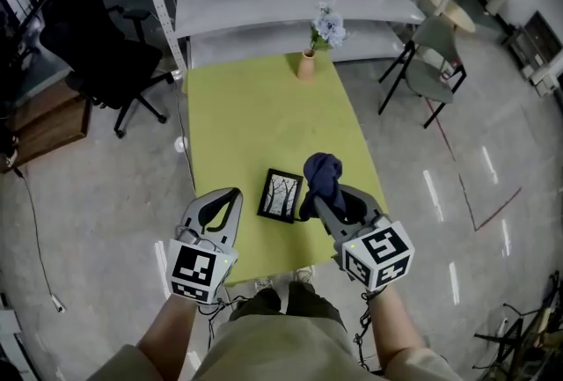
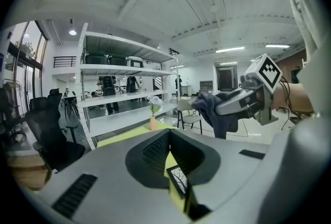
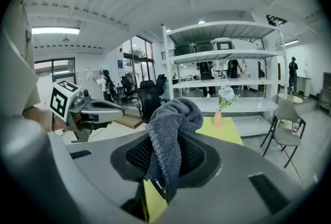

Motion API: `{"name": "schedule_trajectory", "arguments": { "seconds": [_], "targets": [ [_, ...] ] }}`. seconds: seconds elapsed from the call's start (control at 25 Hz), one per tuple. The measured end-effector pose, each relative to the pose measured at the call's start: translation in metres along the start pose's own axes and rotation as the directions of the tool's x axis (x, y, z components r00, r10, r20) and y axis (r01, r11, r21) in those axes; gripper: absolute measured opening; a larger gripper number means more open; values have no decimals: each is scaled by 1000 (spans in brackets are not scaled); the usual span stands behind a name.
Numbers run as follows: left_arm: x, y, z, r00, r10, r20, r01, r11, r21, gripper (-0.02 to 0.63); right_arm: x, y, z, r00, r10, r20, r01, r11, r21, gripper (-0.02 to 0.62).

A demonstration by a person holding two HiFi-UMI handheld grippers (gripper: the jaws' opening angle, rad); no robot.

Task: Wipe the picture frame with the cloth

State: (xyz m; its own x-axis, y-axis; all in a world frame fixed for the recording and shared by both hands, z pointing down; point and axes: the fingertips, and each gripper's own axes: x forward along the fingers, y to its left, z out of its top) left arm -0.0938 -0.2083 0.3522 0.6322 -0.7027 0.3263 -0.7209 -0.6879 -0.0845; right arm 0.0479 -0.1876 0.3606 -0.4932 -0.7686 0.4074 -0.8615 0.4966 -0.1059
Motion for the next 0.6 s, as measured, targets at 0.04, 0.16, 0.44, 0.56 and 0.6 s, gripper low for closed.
{"name": "schedule_trajectory", "arguments": {
  "seconds": [0.04,0.16,0.44,0.56,0.6],
  "targets": [
    [7,1,-4,1000,2,-13,-2,1000,-3,8,6,-5,-2,1000,9,-9,-9,1000,-1,104],
    [29,3,-24,997,2,-72,-4,1000,-23,8,29,-16,-10,998,44,-42,-44,999,-5,104],
    [68,-9,-75,988,-19,-155,3,995,-99,8,84,-34,-33,985,122,-121,-126,992,-24,104],
    [87,-15,-103,976,-37,-213,14,994,-108,8,109,-38,-46,976,156,-153,-161,987,-24,104],
    [93,-16,-113,972,-41,-231,14,993,-118,8,117,-39,-51,972,166,-166,-173,985,-23,104]
  ]
}}
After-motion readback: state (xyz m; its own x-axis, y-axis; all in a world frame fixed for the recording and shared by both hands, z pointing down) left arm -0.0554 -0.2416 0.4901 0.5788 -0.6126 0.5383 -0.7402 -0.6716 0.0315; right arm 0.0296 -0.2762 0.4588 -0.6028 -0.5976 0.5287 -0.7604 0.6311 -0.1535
